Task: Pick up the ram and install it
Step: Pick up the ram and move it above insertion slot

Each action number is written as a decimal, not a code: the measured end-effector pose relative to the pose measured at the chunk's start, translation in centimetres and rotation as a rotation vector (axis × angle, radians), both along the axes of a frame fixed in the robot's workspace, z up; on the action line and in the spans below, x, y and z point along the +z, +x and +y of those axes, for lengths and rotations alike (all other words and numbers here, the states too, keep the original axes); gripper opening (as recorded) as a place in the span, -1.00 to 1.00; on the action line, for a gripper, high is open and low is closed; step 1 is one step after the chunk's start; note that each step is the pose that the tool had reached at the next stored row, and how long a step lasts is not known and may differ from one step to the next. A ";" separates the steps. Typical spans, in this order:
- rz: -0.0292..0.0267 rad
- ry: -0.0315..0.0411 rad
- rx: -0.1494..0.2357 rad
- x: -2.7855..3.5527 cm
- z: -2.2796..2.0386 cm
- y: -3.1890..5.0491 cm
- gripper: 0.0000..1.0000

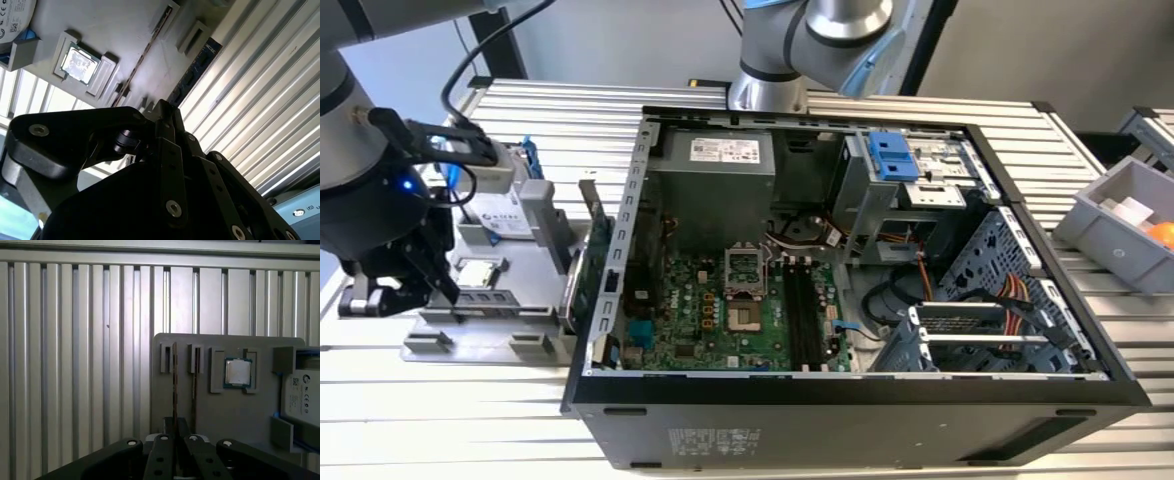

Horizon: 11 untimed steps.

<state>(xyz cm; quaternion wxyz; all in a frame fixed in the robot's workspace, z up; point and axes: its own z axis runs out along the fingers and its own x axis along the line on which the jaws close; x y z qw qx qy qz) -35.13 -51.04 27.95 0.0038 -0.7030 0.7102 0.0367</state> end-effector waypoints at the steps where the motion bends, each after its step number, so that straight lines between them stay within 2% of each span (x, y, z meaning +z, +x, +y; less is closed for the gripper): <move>1: 0.0000 0.0000 0.000 0.11 0.00 0.00 -1.00; 11: 0.0000 0.0000 0.000 1.16 -0.01 0.01 -1.00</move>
